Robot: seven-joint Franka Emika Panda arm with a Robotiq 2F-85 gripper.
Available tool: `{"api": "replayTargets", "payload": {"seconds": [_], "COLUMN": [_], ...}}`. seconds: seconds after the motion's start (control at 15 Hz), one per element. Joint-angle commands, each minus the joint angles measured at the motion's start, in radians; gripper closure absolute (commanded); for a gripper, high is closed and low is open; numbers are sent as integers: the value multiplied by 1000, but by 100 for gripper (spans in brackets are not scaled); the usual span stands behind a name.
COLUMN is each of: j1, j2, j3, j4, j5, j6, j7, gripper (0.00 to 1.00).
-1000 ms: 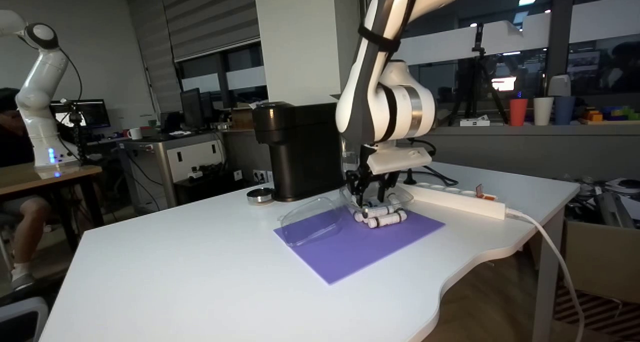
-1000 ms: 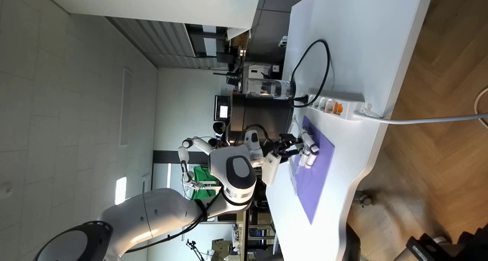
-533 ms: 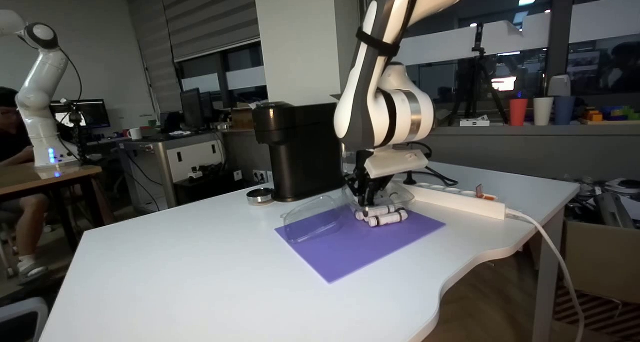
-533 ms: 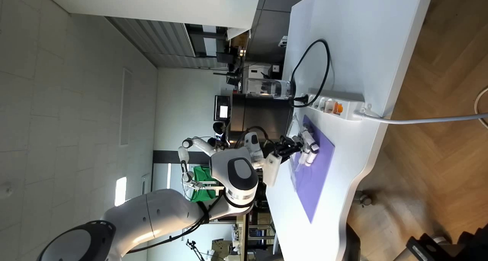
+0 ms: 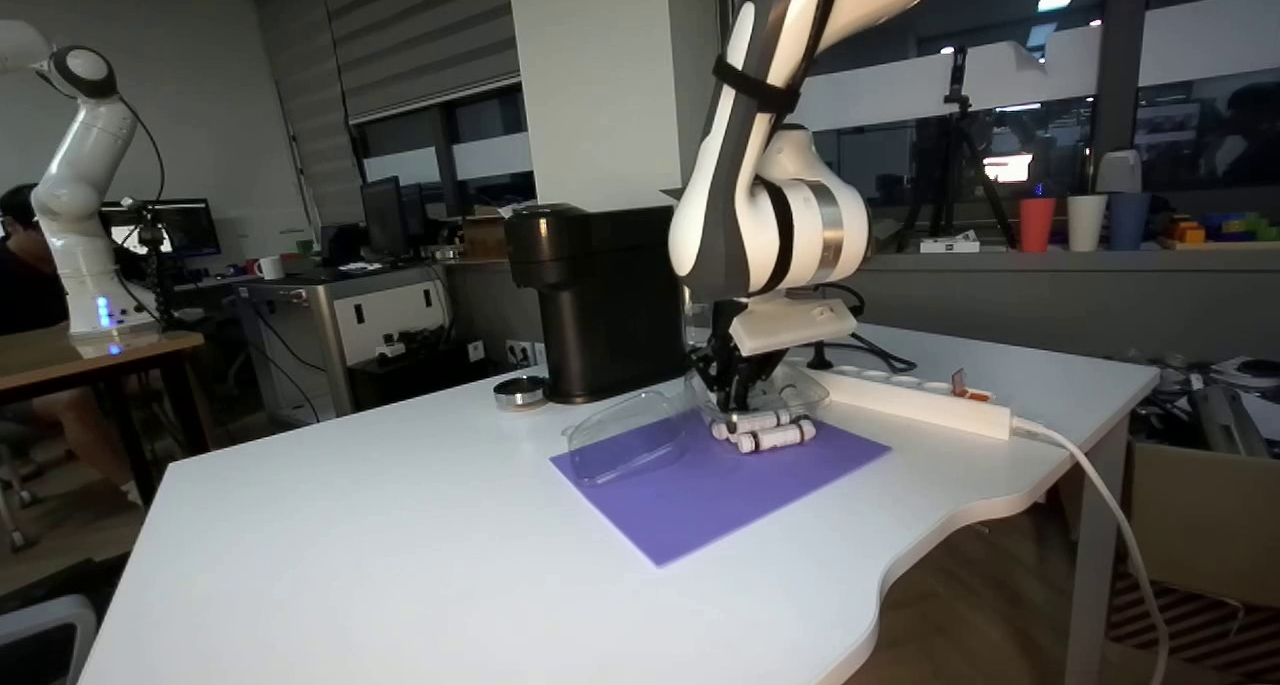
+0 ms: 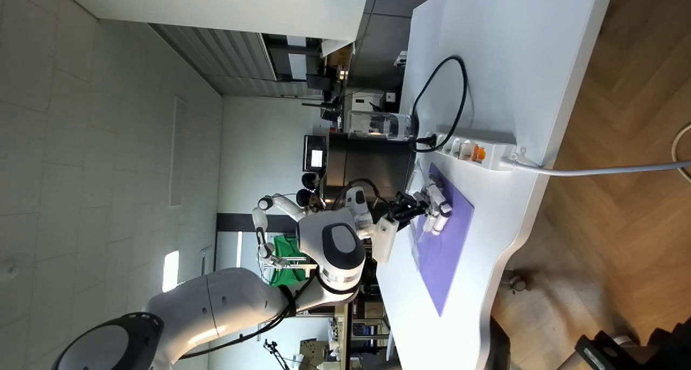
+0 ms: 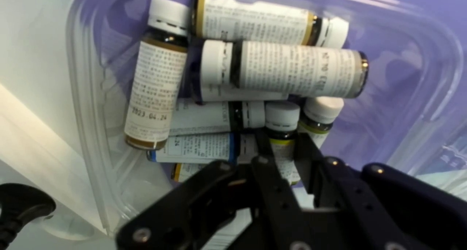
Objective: Remove the white object from the plastic container.
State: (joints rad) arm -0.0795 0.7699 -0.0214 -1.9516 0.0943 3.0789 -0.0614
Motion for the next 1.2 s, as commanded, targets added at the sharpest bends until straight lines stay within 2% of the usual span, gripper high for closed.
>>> {"api": "replayTargets", "payload": {"seconds": [0.0, 0.13, 0.27, 0.47, 0.67, 0.87, 1.13], "j1": [-5, 1, 0, -39, -82, -64, -3], "j2": [-33, -66, -107, -191, -259, -300, -322], "j3": [-4, -7, -3, 53, 150, 184, 190], "j4": [11, 11, 20, 34, 33, 14, -51], "j5": [-21, -21, -17, 3, 68, 129, 123], "j6": [-6, -9, -60, -241, -452, -622, -707], "j7": [23, 25, 30, 8, -60, -115, -167], "gripper": [94, 94, 94, 94, 94, 94, 94]}}
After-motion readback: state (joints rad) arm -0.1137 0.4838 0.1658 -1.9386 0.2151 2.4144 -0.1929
